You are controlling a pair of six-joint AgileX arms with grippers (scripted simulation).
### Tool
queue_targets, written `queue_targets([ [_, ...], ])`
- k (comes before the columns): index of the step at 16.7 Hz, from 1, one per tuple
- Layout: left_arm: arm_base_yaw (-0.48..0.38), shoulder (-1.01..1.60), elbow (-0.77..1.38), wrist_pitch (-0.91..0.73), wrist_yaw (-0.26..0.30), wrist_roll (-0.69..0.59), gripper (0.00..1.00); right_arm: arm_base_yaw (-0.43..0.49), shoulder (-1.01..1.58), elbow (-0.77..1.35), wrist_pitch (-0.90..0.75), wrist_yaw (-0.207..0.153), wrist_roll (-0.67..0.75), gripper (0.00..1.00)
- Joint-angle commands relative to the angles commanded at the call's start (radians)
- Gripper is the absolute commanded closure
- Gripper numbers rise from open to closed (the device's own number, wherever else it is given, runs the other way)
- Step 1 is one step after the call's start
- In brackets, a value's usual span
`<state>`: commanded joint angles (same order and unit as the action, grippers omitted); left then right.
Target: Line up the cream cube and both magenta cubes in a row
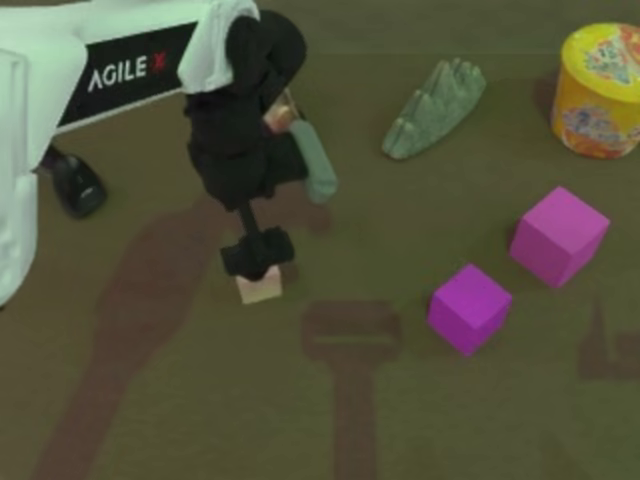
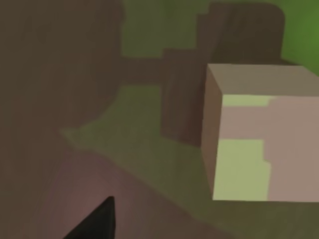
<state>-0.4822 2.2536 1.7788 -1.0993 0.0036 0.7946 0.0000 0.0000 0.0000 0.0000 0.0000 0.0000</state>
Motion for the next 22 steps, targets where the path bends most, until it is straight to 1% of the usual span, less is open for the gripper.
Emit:
queue_targets([
  [6,-0.001,0.095,-0.124,0.227,0.001,0.001,0.00,0.000,0.000,0.000,0.000,0.000,0.000,0.00],
  [11,-0.001,0.107,-0.136,0.246,0.001,0.001,0.00,0.000,0.000,0.000,0.000,0.000,0.000,0.00],
  [22,-0.001,0.107,-0.136,0.246,0.001,0.001,0.83,0.000,0.000,0.000,0.000,0.000,0.000,0.00],
])
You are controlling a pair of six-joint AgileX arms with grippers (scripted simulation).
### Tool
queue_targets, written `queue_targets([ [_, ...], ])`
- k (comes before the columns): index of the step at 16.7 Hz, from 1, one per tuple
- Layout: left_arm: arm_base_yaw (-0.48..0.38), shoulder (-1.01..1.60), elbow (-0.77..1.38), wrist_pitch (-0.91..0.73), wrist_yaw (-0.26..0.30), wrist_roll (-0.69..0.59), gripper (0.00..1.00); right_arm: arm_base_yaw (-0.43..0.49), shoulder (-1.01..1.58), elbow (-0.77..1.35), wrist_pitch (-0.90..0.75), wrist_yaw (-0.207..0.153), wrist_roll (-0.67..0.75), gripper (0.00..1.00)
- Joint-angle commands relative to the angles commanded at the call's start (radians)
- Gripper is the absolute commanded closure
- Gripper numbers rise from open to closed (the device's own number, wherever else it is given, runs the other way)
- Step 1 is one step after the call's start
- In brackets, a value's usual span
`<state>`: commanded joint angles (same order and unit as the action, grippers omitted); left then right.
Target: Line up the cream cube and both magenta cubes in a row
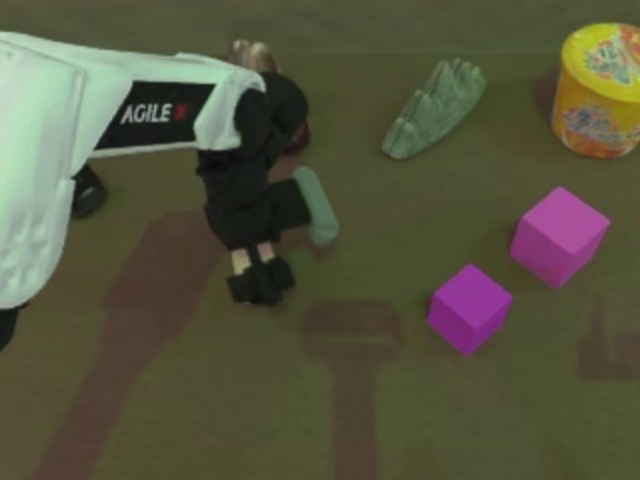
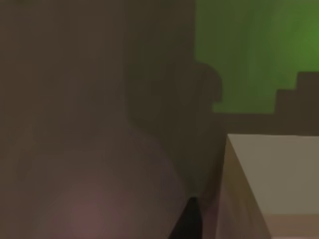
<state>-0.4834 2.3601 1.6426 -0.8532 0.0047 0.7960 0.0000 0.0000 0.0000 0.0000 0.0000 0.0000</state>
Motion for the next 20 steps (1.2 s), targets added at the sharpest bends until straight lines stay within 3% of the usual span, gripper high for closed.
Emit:
queue_targets([
  [2,0.000,0.000,0.000,0.000,0.000,0.000,0.98,0.000,0.000,0.000,0.000,0.000,0.000,0.00],
  [3,0.000,0.000,0.000,0.000,0.000,0.000,1.00,0.000,0.000,0.000,0.000,0.000,0.000,0.00],
  [13,-0.001,-0.042,0.017,-0.041,0.015,-0.009,1.00,0.000,0.000,0.000,0.000,0.000,0.000,0.00],
  [20,0.019,-0.125,0.136,-0.247,0.014,-0.014,1.00,0.000,0.000,0.000,0.000,0.000,0.000,0.00],
])
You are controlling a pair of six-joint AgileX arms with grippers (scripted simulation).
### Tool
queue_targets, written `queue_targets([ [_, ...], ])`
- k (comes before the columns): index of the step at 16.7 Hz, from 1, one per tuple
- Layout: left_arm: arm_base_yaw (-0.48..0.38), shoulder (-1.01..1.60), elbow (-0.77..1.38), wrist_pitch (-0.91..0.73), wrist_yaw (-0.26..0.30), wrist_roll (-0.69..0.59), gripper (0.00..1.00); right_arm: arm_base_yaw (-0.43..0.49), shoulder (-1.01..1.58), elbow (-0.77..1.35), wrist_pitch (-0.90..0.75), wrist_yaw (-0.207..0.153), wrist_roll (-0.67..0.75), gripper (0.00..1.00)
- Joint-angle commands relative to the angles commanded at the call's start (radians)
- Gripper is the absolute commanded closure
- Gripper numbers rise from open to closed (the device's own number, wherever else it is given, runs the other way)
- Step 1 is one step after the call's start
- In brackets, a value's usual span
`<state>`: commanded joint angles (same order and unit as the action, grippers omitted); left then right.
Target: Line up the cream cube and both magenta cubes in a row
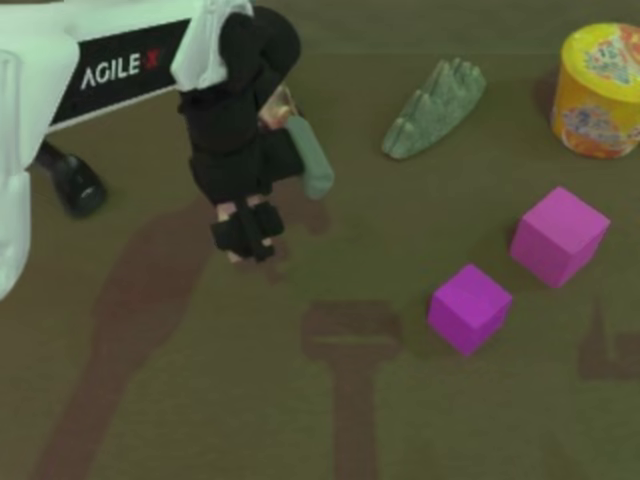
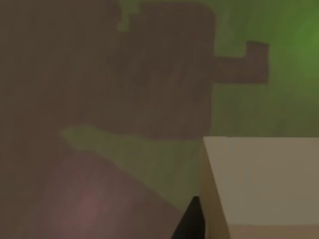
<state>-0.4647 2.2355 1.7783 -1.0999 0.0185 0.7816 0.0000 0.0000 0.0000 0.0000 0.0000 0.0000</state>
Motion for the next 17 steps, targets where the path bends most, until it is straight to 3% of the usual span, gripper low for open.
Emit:
queue_targets([
  [7,-0.043,0.004,0.010,-0.007,-0.001,-0.011,1.00,0.000,0.000,0.000,0.000,0.000,0.000,0.00],
  [17,-0.501,0.007,0.084,-0.077,-0.002,-0.205,1.00,0.000,0.000,0.000,0.000,0.000,0.000,0.00],
])
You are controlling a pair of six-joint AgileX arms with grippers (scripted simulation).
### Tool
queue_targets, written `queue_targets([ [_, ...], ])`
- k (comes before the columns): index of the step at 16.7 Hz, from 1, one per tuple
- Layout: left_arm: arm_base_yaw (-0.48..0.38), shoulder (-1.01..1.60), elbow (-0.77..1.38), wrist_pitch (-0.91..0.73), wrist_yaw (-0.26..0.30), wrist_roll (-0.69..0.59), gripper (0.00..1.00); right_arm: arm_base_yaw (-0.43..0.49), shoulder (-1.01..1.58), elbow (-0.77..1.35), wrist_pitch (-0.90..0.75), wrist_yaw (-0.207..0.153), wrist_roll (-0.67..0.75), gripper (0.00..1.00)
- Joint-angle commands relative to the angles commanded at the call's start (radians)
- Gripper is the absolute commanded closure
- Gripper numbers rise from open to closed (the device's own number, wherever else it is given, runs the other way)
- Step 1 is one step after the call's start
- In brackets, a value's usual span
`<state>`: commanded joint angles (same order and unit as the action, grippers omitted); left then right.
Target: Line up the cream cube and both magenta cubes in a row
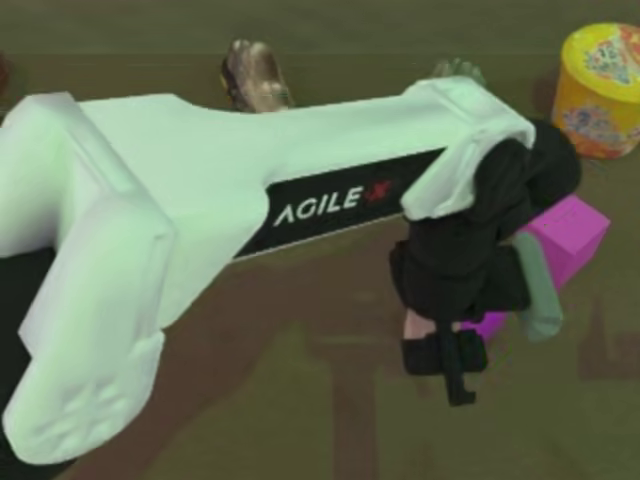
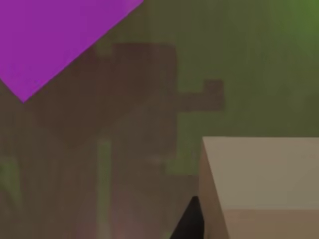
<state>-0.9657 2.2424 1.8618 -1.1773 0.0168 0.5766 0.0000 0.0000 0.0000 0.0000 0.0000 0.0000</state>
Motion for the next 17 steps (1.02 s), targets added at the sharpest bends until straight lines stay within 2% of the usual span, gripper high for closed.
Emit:
queue_targets([
  [3,-0.055,-0.004,0.007,-0.007,0.000,-0.027,1.00,0.000,0.000,0.000,0.000,0.000,0.000,0.00],
  [8,-0.052,-0.001,0.002,-0.002,0.001,-0.024,1.00,0.000,0.000,0.000,0.000,0.000,0.000,0.00],
  [17,-0.058,0.079,-0.136,0.220,0.001,-0.028,1.00,0.000,0.000,0.000,0.000,0.000,0.000,0.00],
])
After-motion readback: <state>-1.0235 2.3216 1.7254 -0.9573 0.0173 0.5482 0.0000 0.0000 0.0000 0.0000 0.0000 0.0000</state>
